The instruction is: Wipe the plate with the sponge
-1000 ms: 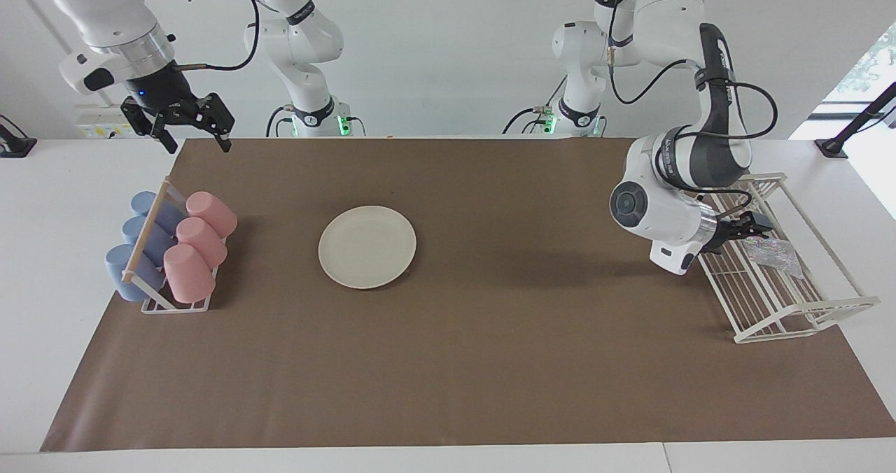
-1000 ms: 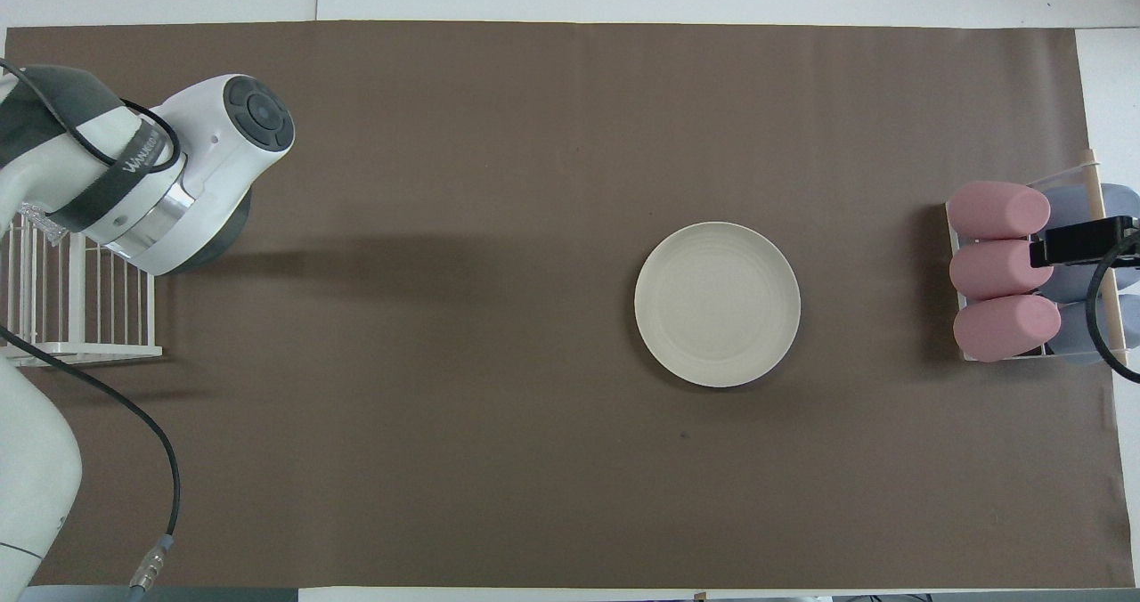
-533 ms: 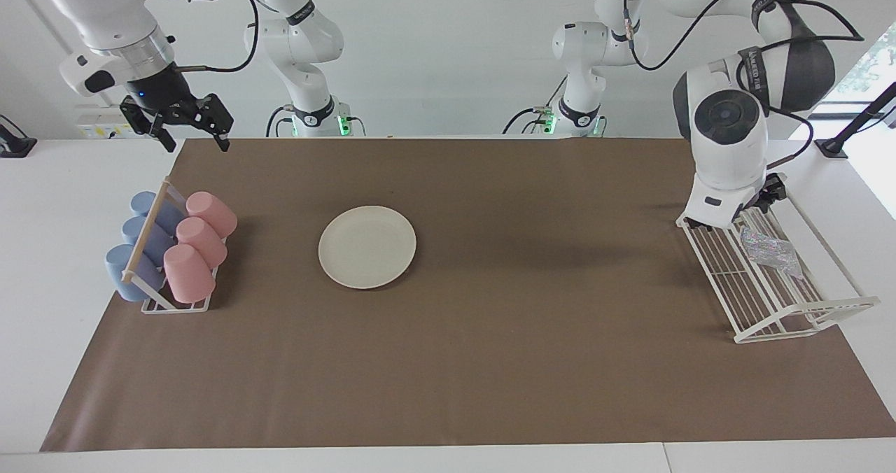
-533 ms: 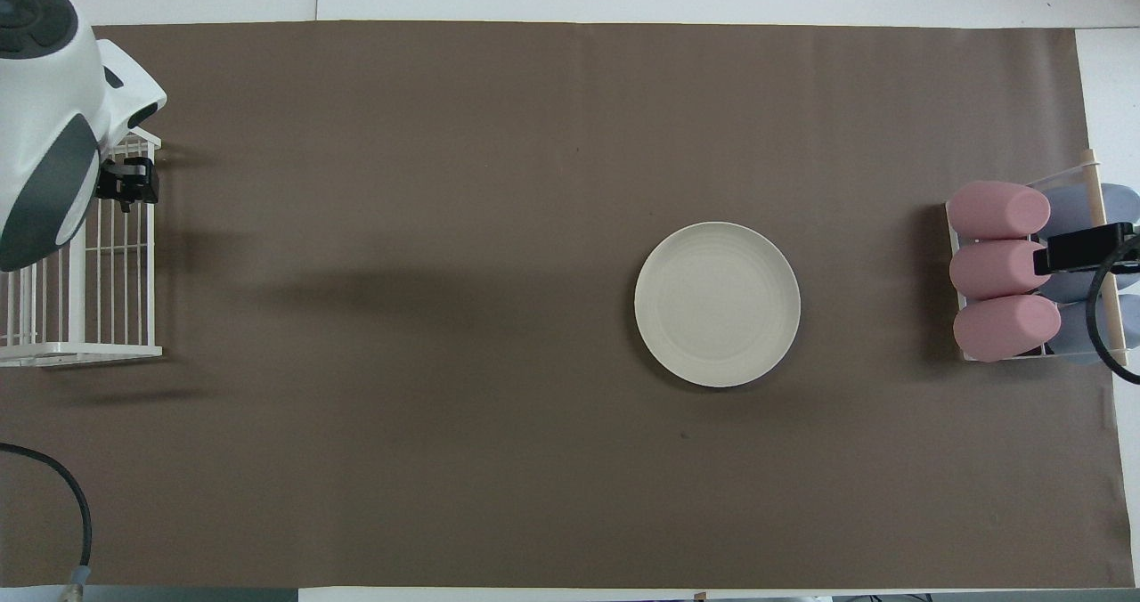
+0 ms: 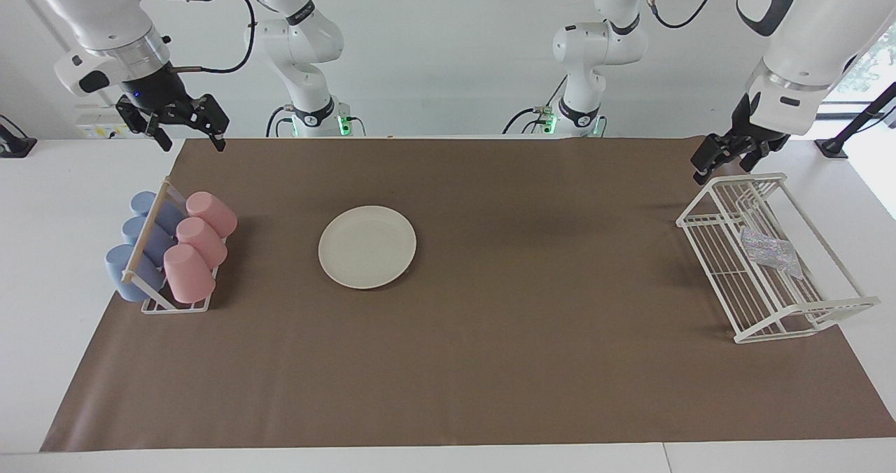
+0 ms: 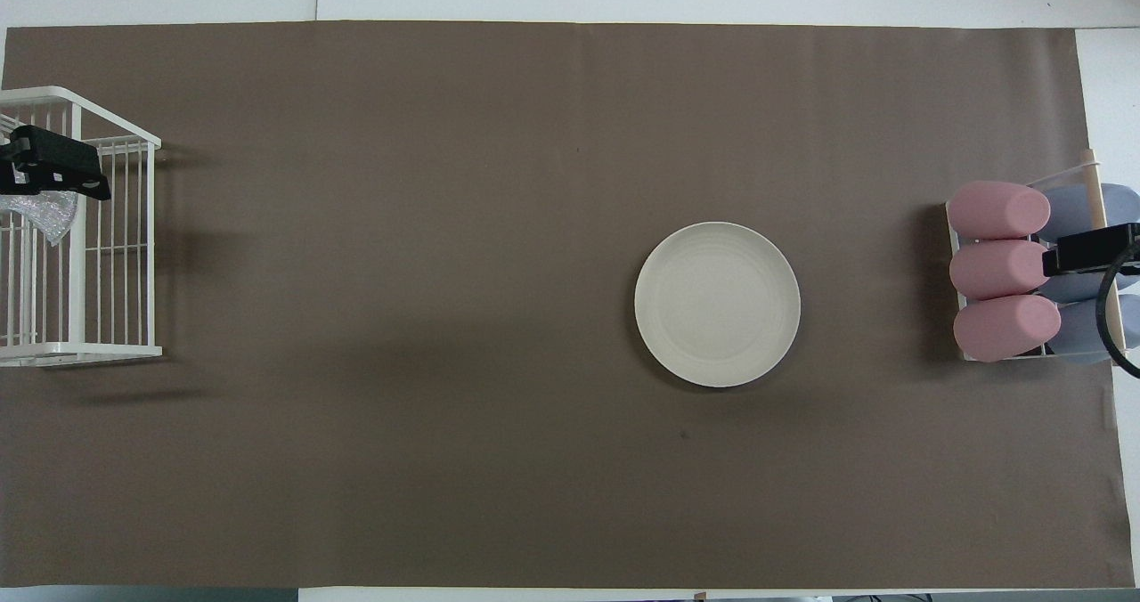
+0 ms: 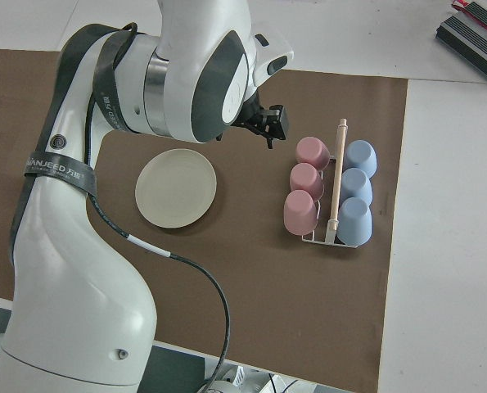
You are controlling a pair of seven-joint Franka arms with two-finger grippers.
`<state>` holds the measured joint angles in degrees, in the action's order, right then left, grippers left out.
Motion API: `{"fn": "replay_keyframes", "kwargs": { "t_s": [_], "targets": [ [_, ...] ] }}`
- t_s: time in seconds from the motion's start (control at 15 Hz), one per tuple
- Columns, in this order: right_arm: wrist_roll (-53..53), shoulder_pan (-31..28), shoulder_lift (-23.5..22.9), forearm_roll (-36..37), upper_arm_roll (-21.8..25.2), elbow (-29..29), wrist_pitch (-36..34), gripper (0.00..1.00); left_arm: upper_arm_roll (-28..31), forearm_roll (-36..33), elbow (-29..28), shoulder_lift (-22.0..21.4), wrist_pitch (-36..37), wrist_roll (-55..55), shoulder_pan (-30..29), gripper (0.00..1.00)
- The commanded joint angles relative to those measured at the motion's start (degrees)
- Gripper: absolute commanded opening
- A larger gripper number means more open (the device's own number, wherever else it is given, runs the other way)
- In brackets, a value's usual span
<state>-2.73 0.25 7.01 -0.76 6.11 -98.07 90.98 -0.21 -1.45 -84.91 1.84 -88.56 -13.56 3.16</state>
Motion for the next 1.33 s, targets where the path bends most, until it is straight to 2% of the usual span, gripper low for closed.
{"fn": "replay_keyframes", "kwargs": {
  "t_s": [0.0, 0.33, 0.47, 0.8, 1.27],
  "targets": [
    [0.7, -0.5, -0.1, 0.8, -0.4, 0.3, -0.7, 1.0, -0.3, 1.5, -1.2, -4.7, 4.3, 0.6, -0.2, 1.0],
    [0.8, -0.5, -0.1, 0.8, -0.4, 0.3, -0.7, 1.0, -0.5, 1.7, -5.4, -7.9, 6.7, 0.7, 0.5, 1.0],
    [0.8, -0.4, -0.1, 0.8, -0.4, 0.3, -0.7, 1.0, -0.5, 3.5, -6.7, -7.9, 8.6, 0.6, 0.5, 1.0],
    [0.8, -0.4, -0.1, 0.8, -0.5, 0.3, -0.6, 1.0, -0.9, 5.2, -4.2, -3.7, 5.3, 0.4, -0.2, 1.0],
    [1.0, -0.3, -0.1, 0.8, -0.5, 0.3, -0.6, 1.0, -0.9, 4.9, -4.6, -4.0, 5.7, 0.3, -0.2, 1.0]
  ]
}}
